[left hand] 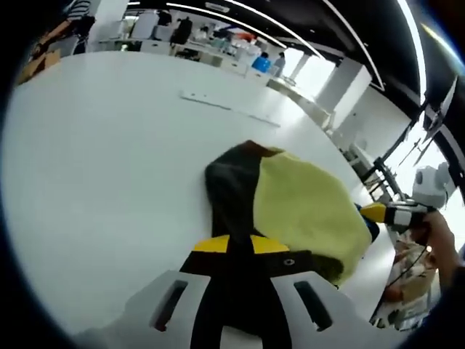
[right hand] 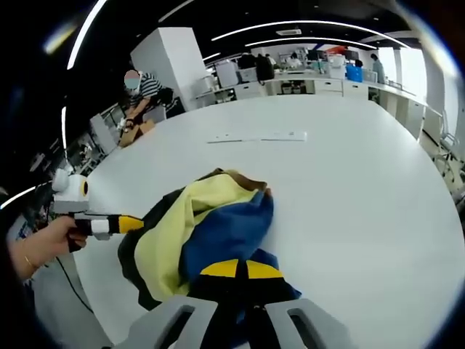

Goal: Fold the garment on the visible template until the final outline fits inside the template.

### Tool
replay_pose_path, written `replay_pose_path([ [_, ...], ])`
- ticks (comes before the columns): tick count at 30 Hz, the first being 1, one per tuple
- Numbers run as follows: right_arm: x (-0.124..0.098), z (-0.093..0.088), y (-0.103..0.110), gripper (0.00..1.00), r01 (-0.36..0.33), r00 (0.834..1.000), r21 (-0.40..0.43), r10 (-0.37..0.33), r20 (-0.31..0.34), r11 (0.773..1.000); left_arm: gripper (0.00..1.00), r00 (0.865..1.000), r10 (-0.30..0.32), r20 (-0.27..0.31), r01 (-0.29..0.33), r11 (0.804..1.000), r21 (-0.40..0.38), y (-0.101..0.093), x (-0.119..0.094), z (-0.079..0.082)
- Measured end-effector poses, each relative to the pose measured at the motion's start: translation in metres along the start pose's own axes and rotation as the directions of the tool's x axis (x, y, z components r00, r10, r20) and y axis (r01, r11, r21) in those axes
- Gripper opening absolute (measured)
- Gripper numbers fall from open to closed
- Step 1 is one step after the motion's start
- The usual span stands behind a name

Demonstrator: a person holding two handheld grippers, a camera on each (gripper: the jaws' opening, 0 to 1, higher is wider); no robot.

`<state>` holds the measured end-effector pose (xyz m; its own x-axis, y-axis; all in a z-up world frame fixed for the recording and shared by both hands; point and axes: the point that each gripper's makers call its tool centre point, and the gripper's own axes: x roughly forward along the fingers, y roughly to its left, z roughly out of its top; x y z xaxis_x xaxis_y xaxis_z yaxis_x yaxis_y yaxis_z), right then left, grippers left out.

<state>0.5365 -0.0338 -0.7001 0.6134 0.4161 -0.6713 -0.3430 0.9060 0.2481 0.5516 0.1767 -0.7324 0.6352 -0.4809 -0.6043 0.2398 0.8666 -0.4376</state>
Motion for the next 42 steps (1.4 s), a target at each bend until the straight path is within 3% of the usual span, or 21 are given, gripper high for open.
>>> replay_pose_path([
  [5, -0.001, 0.005, 0.000, 0.00, -0.011, 1.000, 0.019, 0.011, 0.018, 1.000, 0.00, 1.000, 0.020, -0.010, -0.019, 0.998, 0.061, 0.001, -0.001, 0.000],
  [11, -0.006, 0.012, 0.001, 0.00, -0.021, 0.999, 0.015, 0.021, 0.027, 1.000, 0.00, 0.996, 0.051, 0.068, -0.059, 0.992, 0.113, 0.009, -0.015, 0.026],
  [15, -0.009, 0.017, 0.000, 0.00, -0.022, 0.999, 0.012, 0.022, 0.025, 1.000, 0.00, 0.994, 0.058, 0.088, -0.070, 0.988, 0.135, 0.014, -0.025, 0.038],
  [22, -0.019, 0.033, -0.011, 0.00, 0.013, 0.998, 0.011, -0.013, 0.059, 1.000, 0.00, 0.992, 0.082, 0.097, -0.092, 0.991, 0.102, 0.030, -0.033, 0.043],
  [27, -0.018, 0.035, -0.018, 0.00, 0.018, 0.999, -0.030, -0.017, 0.039, 0.999, 0.00, 0.991, 0.084, 0.100, -0.094, 0.990, 0.104, 0.032, -0.036, 0.048],
  [30, -0.019, 0.039, -0.024, 0.00, 0.037, 0.999, -0.041, -0.036, 0.036, 0.998, 0.00, 0.990, 0.080, 0.114, -0.092, 0.991, 0.098, 0.033, -0.039, 0.055],
  [33, -0.021, 0.047, -0.034, 0.00, 0.066, 0.997, -0.039, -0.065, 0.043, 0.997, 0.00, 0.986, 0.044, 0.164, -0.057, 0.996, 0.075, 0.032, -0.043, 0.069],
  [42, -0.029, 0.061, -0.052, 0.00, 0.115, 0.993, -0.040, -0.113, 0.046, 0.993, 0.00, 0.979, 0.094, 0.181, -0.105, 0.993, 0.048, 0.055, -0.048, 0.086],
])
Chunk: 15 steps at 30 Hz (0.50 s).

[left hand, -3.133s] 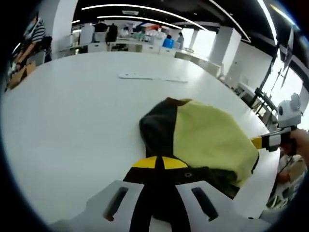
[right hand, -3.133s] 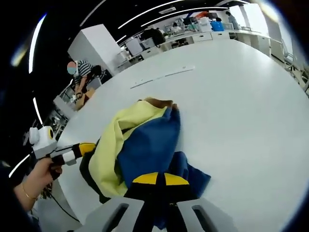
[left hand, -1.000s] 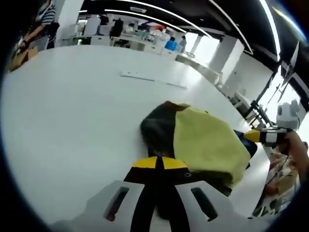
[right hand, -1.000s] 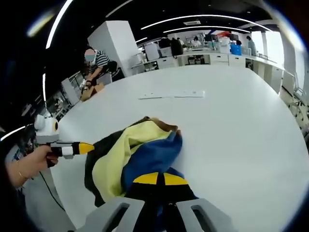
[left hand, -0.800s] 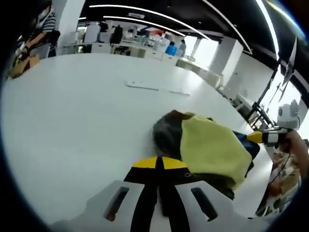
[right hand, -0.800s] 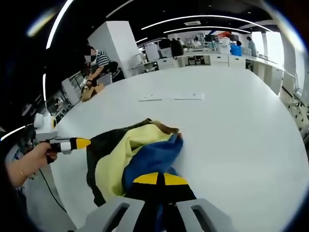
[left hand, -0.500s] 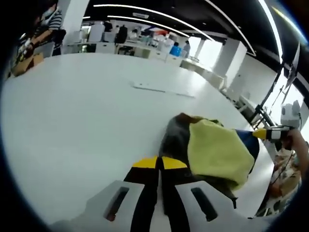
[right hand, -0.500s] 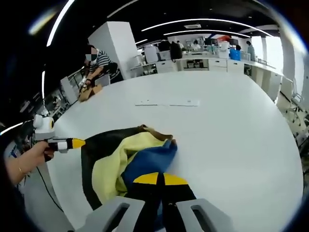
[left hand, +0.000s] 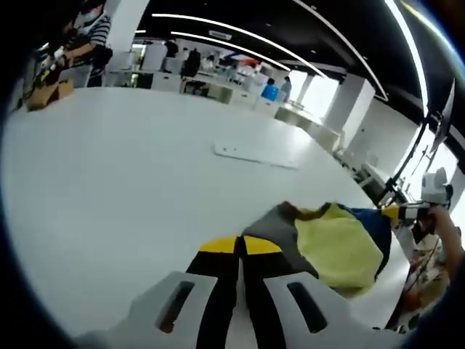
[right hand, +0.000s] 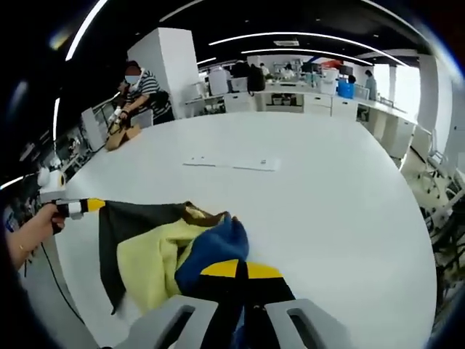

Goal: Fold the garment on the visible template until the final outline fits inside the template.

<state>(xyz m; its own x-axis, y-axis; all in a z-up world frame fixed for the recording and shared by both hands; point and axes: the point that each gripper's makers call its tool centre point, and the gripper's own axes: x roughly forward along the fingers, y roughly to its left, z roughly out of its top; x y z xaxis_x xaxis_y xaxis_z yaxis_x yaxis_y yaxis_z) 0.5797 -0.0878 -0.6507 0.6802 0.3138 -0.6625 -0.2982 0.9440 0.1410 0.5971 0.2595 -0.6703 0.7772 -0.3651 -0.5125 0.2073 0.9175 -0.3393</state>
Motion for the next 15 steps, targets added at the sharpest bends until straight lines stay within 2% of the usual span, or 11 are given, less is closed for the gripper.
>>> replay_pose_path([
  [7, -0.003, 0.001, -0.018, 0.00, 0.010, 0.999, 0.041, -0.008, -0.040, 0.999, 0.00, 1.000, 0.023, -0.014, -0.023, 0.999, -0.028, 0.010, 0.006, -0.001],
  [15, -0.005, 0.017, -0.043, 0.00, 0.066, 0.998, 0.018, -0.065, -0.010, 0.998, 0.00, 0.999, 0.046, -0.013, -0.047, 0.999, -0.023, 0.016, 0.009, 0.003],
])
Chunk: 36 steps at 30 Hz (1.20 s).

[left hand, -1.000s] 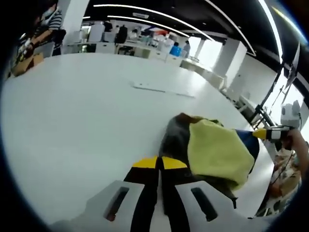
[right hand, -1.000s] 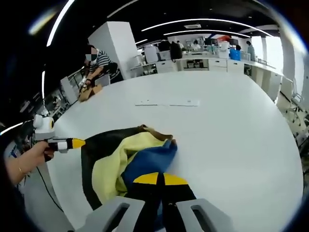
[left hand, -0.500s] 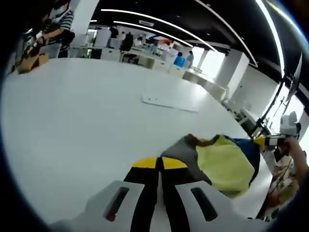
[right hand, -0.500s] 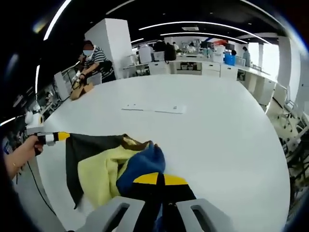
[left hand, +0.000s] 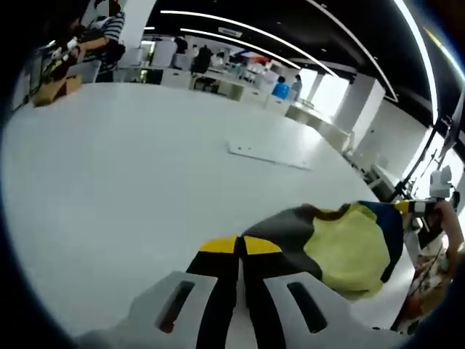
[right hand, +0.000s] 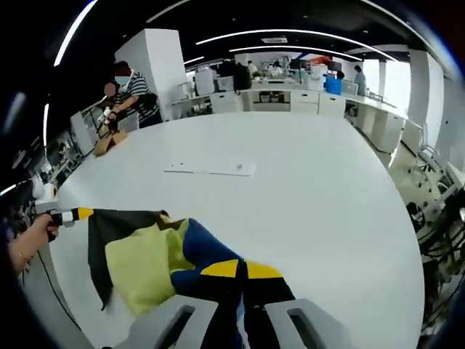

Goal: Fold the garment on the visible template until the final outline fits inside the template.

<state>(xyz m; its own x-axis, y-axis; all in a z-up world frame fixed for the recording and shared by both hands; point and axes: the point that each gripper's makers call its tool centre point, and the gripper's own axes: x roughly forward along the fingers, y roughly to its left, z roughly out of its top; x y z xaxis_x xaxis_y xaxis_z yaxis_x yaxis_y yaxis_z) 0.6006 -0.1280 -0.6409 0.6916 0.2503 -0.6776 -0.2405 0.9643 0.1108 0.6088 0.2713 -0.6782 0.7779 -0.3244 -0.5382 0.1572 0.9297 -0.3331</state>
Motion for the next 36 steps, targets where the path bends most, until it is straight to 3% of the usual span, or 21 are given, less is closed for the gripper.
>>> replay_pose_path([
  [10, 0.011, 0.022, -0.038, 0.00, 0.102, 0.993, -0.013, -0.101, 0.060, 0.995, 0.00, 0.997, 0.008, 0.076, -0.008, 1.000, 0.003, 0.007, 0.002, 0.022],
  [15, 0.027, 0.024, -0.049, 0.00, 0.123, 0.990, -0.020, -0.121, 0.068, 0.992, 0.00, 0.998, 0.012, 0.069, -0.011, 1.000, -0.010, 0.012, 0.011, 0.020],
  [25, 0.079, 0.011, -0.063, 0.00, 0.146, 0.989, -0.045, -0.145, 0.035, 0.988, 0.00, 0.999, 0.038, 0.038, -0.040, 0.998, 0.051, 0.021, 0.038, 0.014],
  [36, 0.112, -0.006, -0.067, 0.00, 0.145, 0.989, -0.086, -0.146, -0.003, 0.986, 0.00, 0.998, 0.066, 0.015, -0.067, 0.988, 0.138, 0.033, 0.064, 0.005],
])
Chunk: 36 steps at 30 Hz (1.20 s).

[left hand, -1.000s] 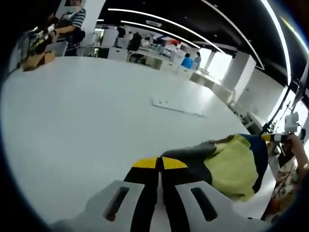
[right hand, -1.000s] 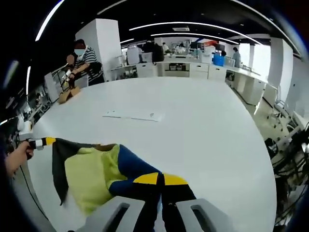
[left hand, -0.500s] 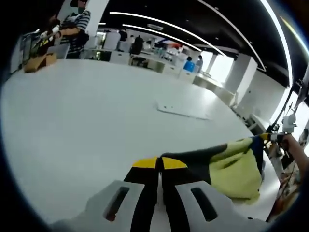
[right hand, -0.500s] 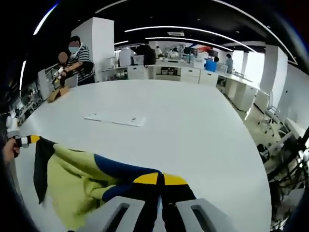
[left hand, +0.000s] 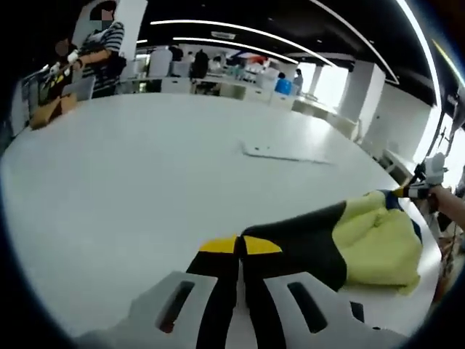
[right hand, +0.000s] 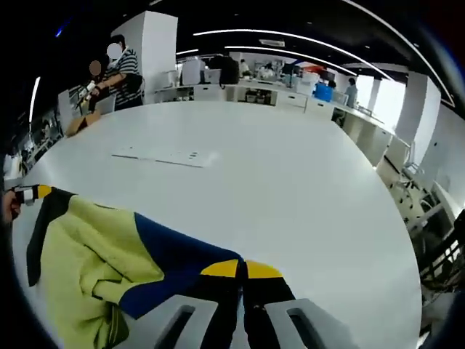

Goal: Fold the garment on the visible template until the final outline fits inside the template.

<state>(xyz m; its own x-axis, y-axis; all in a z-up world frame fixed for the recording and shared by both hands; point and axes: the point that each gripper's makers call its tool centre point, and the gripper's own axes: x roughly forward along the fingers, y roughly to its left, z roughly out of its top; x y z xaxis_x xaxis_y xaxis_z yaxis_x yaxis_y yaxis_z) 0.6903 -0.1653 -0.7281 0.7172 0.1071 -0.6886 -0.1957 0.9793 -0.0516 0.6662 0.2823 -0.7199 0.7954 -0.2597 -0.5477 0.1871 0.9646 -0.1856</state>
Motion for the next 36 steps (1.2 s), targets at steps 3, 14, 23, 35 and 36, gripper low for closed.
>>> replay_pose_path([
  [3, 0.004, -0.002, 0.001, 0.00, 0.002, 1.000, 0.018, -0.002, -0.006, 1.000, 0.00, 1.000, 0.004, -0.003, -0.004, 1.000, 0.022, 0.001, 0.004, -0.002],
  [14, 0.008, -0.004, 0.011, 0.00, -0.023, 1.000, 0.078, 0.024, -0.008, 0.997, 0.00, 0.998, 0.055, -0.025, -0.054, 0.998, 0.030, 0.011, 0.006, -0.006],
  [23, -0.014, 0.010, 0.028, 0.42, -0.123, 0.992, 0.127, 0.120, 0.034, 0.984, 0.33, 1.000, 0.023, 0.015, -0.024, 0.997, 0.078, 0.005, -0.017, 0.003],
  [35, -0.060, -0.002, 0.059, 0.66, -0.217, 0.976, 0.066, 0.217, 0.008, 0.974, 0.56, 1.000, -0.012, 0.024, 0.009, 0.993, 0.115, -0.009, -0.057, -0.004],
  [36, -0.064, -0.005, 0.059, 0.66, -0.215, 0.977, 0.064, 0.215, 0.007, 0.974, 0.57, 1.000, -0.019, 0.023, 0.016, 0.993, 0.118, -0.011, -0.059, -0.005],
])
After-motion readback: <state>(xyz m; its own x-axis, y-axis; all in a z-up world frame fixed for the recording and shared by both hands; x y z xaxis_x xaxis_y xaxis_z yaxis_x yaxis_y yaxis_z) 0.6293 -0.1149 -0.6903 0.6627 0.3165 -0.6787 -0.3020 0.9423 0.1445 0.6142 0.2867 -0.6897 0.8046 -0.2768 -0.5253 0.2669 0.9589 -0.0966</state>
